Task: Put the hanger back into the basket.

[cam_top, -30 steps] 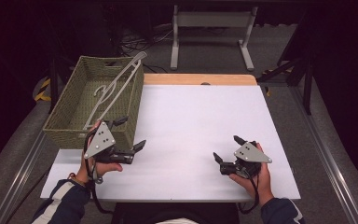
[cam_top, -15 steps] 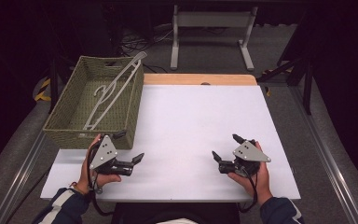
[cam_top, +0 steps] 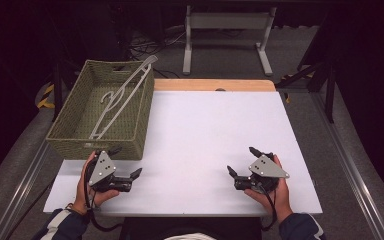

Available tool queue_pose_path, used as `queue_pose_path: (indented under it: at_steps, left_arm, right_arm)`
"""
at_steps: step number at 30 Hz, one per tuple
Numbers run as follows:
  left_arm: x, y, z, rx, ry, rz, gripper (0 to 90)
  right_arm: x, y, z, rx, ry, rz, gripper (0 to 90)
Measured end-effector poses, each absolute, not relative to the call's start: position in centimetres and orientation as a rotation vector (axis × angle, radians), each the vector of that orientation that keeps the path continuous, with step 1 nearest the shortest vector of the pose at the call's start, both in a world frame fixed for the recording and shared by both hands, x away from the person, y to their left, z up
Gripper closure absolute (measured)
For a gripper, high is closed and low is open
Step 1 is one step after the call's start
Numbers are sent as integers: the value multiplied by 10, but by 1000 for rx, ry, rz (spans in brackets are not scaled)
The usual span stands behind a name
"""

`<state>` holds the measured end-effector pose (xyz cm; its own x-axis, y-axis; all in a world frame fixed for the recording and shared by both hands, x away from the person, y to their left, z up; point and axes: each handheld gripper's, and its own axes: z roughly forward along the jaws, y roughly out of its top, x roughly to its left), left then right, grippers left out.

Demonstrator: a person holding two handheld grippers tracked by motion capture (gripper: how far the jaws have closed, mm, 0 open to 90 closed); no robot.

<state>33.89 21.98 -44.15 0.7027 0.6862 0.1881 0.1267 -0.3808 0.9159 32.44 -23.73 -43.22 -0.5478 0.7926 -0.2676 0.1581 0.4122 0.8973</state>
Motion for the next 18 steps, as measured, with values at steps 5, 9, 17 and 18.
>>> queue_pose_path:
  at_steps: [5,9,17,18]
  left_arm:
    - [341,223,-446,1904,680,683,35]
    - [341,223,-445,1903,690,695,31]
    - [339,222,-443,1878,679,702,31]
    - [339,222,-443,1876,675,695,31]
  right_arm:
    - [322,-241,-432,813,1958,1146,90]
    - [321,-244,-431,811,1957,1154,89]
    - [319,-246,-430,817,1949,1151,93]
    - [319,-246,-430,822,1951,1151,93]
